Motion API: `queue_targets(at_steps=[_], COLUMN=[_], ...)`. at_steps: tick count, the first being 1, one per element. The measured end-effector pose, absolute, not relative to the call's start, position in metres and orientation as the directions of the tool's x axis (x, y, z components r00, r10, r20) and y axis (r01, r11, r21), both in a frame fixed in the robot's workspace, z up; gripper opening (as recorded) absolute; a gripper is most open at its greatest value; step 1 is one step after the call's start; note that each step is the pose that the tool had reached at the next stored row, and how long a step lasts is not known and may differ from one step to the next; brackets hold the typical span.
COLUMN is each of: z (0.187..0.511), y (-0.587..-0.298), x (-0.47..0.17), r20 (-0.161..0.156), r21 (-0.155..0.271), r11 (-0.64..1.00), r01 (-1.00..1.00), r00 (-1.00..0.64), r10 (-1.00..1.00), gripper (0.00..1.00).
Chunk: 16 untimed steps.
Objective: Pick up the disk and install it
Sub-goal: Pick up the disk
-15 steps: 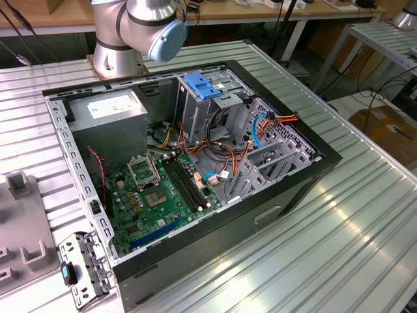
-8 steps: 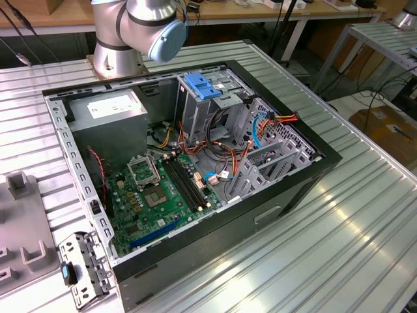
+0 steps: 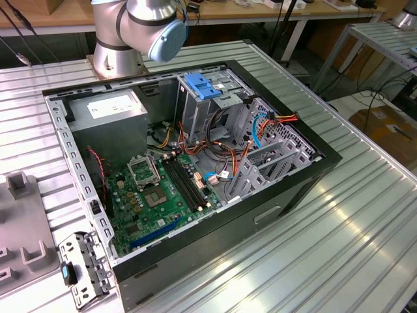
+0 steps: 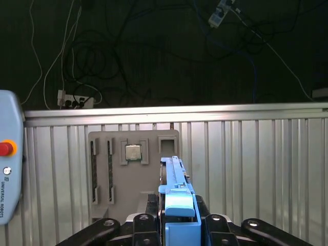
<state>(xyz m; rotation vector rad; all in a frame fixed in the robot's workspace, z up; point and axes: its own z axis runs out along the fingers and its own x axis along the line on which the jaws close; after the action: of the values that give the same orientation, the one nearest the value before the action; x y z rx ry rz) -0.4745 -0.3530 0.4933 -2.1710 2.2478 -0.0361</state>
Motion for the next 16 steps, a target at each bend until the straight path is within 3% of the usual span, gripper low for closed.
queue_targets(at_steps=[16], z=[0.493], y=[-0.353], x=[-0.46], r20=[0.004], r21=[-0.028], r11=[0.035], r01=[-0.999], r00=[-0.035], r10=[-0.999], gripper=[0.37])
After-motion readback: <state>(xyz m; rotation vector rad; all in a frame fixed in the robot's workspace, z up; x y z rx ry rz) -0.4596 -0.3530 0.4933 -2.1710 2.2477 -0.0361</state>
